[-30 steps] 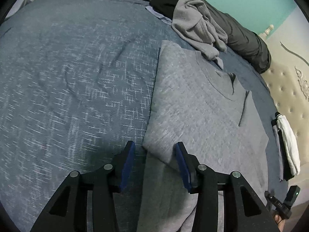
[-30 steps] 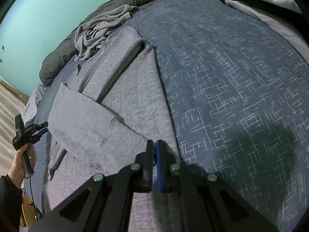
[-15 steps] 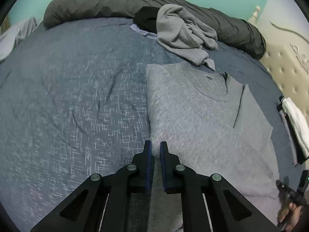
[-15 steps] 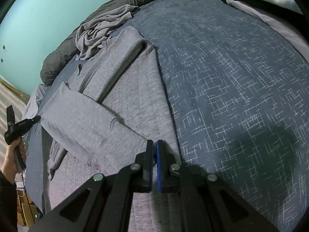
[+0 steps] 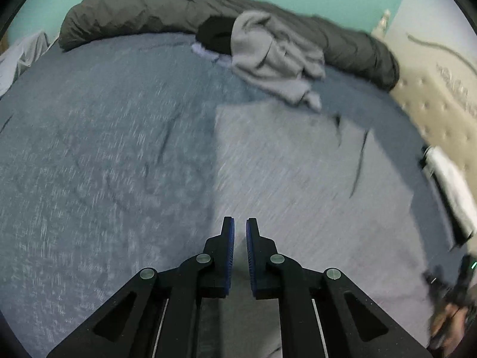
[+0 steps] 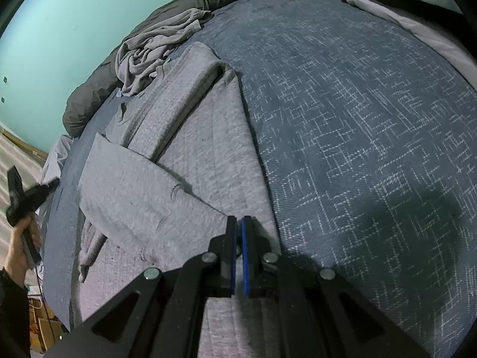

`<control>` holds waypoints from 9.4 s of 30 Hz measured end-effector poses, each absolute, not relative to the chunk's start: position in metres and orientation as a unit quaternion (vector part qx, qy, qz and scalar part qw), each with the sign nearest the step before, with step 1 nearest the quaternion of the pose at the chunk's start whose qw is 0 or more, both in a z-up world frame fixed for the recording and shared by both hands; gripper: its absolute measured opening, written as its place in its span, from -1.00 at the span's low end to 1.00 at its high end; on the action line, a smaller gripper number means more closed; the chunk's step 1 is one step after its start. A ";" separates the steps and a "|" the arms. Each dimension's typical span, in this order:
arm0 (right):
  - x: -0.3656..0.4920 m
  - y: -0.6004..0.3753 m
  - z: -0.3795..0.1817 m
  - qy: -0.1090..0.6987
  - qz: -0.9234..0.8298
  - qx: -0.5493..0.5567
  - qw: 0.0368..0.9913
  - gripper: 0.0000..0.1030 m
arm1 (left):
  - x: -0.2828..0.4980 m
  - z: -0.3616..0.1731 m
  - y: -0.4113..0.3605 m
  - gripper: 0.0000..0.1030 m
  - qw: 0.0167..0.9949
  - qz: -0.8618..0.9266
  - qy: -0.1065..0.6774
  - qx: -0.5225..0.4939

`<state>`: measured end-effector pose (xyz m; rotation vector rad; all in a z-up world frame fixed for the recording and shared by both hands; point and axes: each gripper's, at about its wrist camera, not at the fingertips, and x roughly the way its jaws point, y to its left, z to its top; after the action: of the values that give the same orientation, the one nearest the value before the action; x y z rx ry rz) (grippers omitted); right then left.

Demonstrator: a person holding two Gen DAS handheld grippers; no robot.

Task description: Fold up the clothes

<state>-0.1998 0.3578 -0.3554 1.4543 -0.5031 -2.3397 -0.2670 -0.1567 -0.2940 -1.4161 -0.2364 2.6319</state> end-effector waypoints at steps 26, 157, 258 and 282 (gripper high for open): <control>-0.208 0.356 -0.365 -0.172 -0.821 0.517 0.171 -0.95 | -0.292 -0.341 -0.156 -0.21 0.065 0.888 -0.080 -0.447; -0.070 0.382 -0.336 -0.086 -0.738 0.623 0.246 -0.83 | 0.010 -0.369 -0.127 -0.89 0.150 0.763 -0.136 -0.614; -0.398 0.279 -0.280 -0.027 -0.826 0.480 0.295 0.04 | -0.311 -0.314 -0.146 -0.43 0.148 0.851 -0.086 -0.496; -0.464 0.256 -0.314 0.059 -0.855 0.464 0.225 -0.38 | -0.402 -0.343 -0.188 -0.43 0.062 0.863 -0.149 -0.478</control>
<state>-0.4640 0.2555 -0.3141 1.2786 0.1625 -2.3577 -0.4018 -0.1883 -0.3434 -1.4459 -0.4510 2.6107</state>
